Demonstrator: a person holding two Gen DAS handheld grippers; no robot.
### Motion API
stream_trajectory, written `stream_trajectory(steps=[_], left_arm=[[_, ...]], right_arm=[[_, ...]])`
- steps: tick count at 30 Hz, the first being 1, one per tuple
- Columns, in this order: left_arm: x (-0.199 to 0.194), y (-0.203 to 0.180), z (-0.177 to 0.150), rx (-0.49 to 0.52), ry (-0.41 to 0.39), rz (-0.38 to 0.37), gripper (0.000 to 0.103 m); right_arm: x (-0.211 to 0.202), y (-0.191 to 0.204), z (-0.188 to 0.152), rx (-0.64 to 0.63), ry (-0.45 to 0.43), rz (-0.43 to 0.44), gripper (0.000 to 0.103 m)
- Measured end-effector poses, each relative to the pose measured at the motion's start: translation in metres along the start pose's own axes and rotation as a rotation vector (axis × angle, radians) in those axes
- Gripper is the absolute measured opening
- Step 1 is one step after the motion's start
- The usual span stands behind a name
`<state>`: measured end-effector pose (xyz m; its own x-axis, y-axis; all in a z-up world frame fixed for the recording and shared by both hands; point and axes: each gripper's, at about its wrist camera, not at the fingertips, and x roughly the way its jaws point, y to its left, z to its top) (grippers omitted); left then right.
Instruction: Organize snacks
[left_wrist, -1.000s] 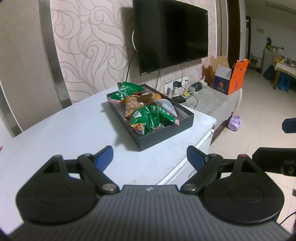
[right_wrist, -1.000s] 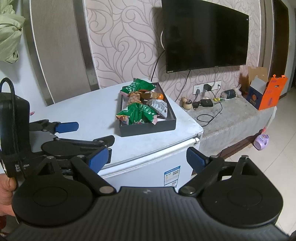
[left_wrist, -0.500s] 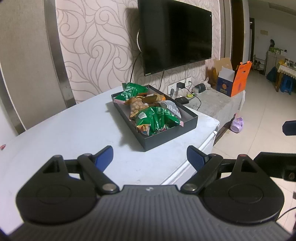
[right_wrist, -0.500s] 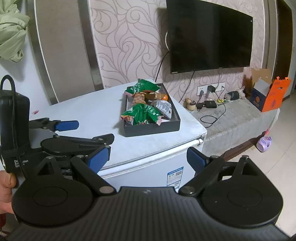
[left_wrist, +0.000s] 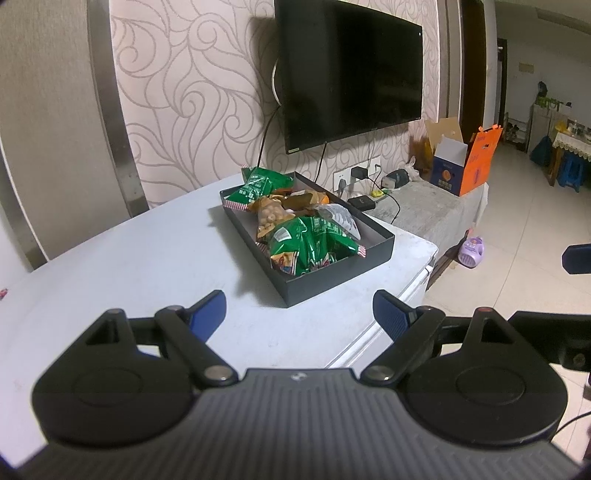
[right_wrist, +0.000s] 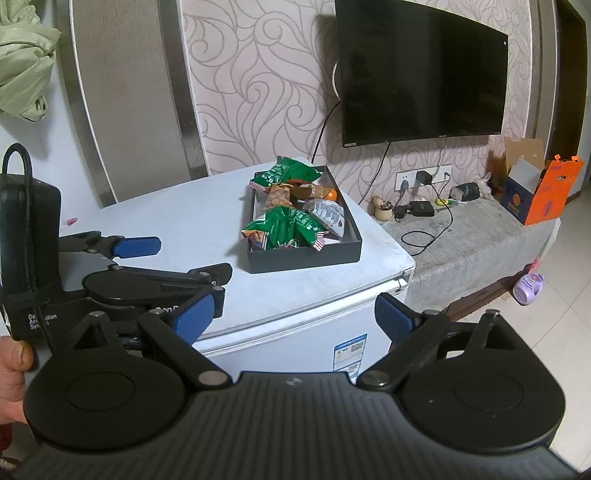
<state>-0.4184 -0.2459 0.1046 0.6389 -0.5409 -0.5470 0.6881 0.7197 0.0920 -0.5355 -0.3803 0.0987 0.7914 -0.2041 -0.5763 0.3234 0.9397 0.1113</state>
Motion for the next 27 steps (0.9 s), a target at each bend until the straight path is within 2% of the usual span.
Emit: stream_trajectory(steps=[27], left_arm=[[0.017, 0.009, 0.004, -0.011, 0.007, -0.011, 0.088]], right_arm=[[0.003, -0.003, 0.004, -0.005, 0.013, 0.002, 0.097]])
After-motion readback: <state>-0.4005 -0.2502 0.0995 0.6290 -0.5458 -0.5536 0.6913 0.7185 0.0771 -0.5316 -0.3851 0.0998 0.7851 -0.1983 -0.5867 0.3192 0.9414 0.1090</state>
